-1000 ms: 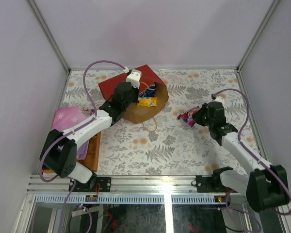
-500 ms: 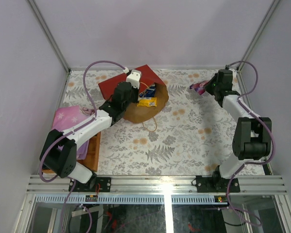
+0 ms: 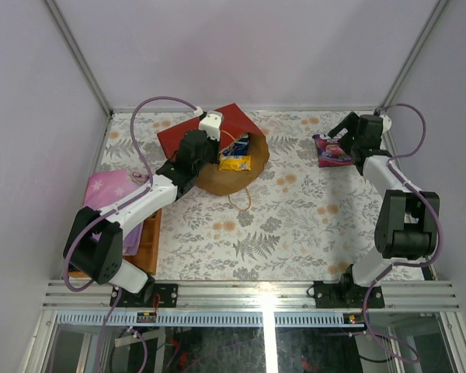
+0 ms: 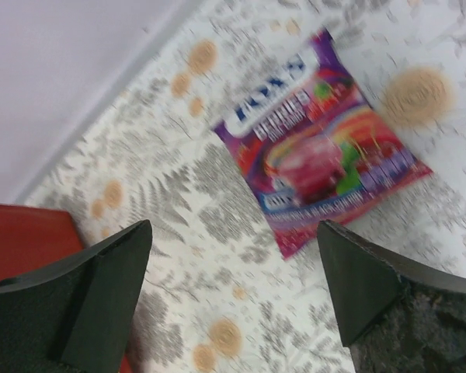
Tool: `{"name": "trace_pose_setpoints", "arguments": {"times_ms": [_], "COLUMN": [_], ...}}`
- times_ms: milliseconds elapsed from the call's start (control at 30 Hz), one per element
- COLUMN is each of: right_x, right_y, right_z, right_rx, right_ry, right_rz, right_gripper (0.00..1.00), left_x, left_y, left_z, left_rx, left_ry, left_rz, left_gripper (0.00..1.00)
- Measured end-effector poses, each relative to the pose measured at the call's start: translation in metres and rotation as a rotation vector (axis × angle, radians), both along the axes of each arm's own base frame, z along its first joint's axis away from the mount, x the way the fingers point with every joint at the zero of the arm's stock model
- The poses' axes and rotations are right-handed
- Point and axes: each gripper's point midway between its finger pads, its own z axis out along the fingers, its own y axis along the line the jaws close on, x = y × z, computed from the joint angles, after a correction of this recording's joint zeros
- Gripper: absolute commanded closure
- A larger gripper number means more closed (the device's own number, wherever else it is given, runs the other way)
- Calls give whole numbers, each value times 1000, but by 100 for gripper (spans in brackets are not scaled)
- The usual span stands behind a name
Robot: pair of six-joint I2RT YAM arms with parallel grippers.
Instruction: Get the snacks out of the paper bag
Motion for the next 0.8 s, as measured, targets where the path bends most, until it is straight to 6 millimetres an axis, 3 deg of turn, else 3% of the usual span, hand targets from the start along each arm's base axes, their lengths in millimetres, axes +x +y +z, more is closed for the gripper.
{"name": "trace_pose_setpoints", "arguments": {"times_ms": [100,167,300,467,633,800], "right_x": [26,49,76,77,93,112], "right_y": [0,0,1,4,-4,-34], "right_z": [18,19,-21,-89,-86,-90], "right_rx": [1,3,19,44,80,130], "right_ry": [-47,-64,-1,134,105,78], "right_rz": [8,16,29,34,35,-3], "right_gripper": [24,27,29,28,29,29], "left_x": [-1,-1,-1,-1,-1,2], "left_y": [-2,-2,-2,-2,0,6], "left_z": [0,0,-1,-1,-2,-2], "left_rx": [-5,-7,-8,-6,-5,-18], "left_ry": [2,3,7,10,10,14], "left_rz": [-8,-11,-11,-10,-6,18], "left_gripper": [92,92,92,92,94,99]}}
